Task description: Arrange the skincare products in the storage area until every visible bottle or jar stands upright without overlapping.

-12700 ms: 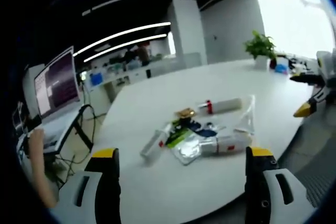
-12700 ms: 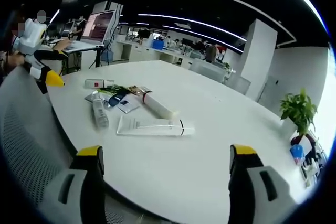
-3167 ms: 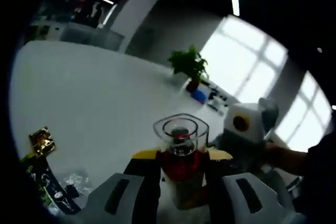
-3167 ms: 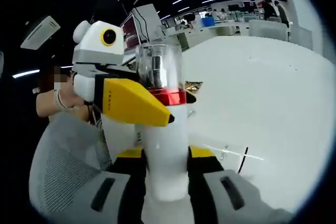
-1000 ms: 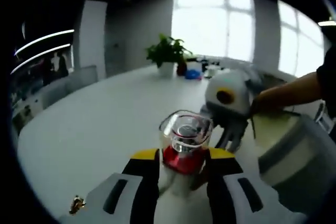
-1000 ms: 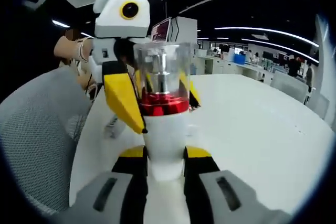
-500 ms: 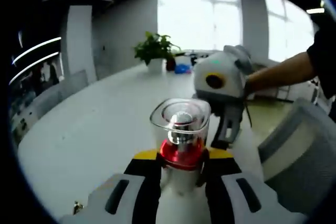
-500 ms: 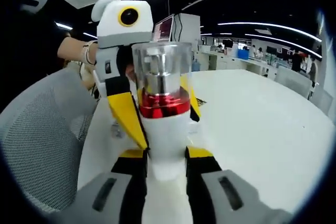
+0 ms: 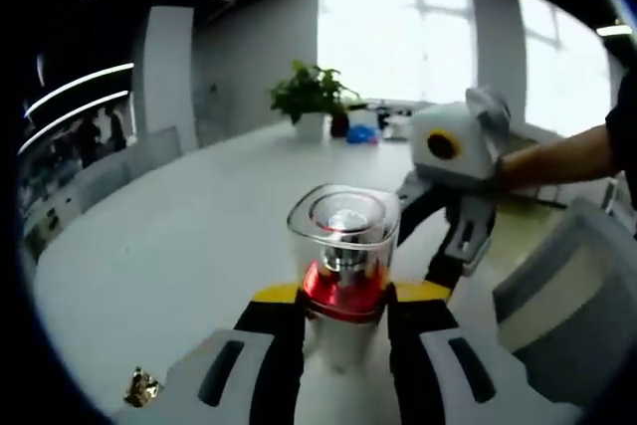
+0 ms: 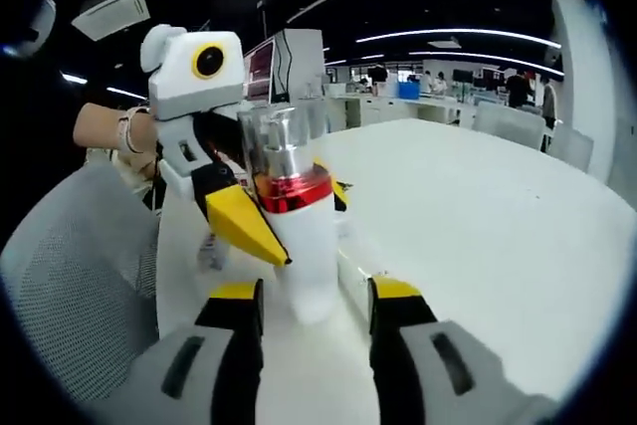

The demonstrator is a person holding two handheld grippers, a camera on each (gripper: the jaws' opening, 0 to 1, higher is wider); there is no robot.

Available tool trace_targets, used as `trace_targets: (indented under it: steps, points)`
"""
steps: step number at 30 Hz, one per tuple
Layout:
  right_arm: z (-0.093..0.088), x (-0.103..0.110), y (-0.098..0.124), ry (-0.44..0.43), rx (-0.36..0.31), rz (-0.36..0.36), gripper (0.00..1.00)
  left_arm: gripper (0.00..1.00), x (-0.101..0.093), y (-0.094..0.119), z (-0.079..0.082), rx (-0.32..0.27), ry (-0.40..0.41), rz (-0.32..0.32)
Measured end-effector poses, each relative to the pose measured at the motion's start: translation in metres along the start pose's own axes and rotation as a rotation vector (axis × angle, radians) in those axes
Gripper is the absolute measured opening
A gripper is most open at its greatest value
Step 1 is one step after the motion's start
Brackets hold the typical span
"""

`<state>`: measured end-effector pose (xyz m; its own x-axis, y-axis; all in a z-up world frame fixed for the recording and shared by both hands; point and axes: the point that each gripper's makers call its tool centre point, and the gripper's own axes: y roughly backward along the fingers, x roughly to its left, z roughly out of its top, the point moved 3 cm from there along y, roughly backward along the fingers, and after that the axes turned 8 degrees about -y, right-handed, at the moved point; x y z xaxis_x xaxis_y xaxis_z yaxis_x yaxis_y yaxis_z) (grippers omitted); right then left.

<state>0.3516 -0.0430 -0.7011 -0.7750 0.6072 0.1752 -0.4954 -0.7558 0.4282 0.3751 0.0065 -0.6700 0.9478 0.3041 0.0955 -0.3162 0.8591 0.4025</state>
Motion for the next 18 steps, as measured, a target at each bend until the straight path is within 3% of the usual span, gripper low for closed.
trace_targets:
  steps: [3, 6, 18]
  points:
    - [0.000, 0.004, 0.003, -0.010, 0.001, -0.001, 0.45, 0.34, -0.004, -0.002, -0.006, 0.038, -0.042, -0.011]
    - [-0.001, 0.006, 0.005, -0.019, 0.008, -0.006, 0.49, 0.43, -0.011, -0.001, -0.008, 0.050, -0.021, -0.044]
    - [0.007, 0.018, 0.008, -0.012, 0.049, -0.013, 0.64, 0.62, -0.013, 0.023, -0.011, 0.100, -0.043, -0.020]
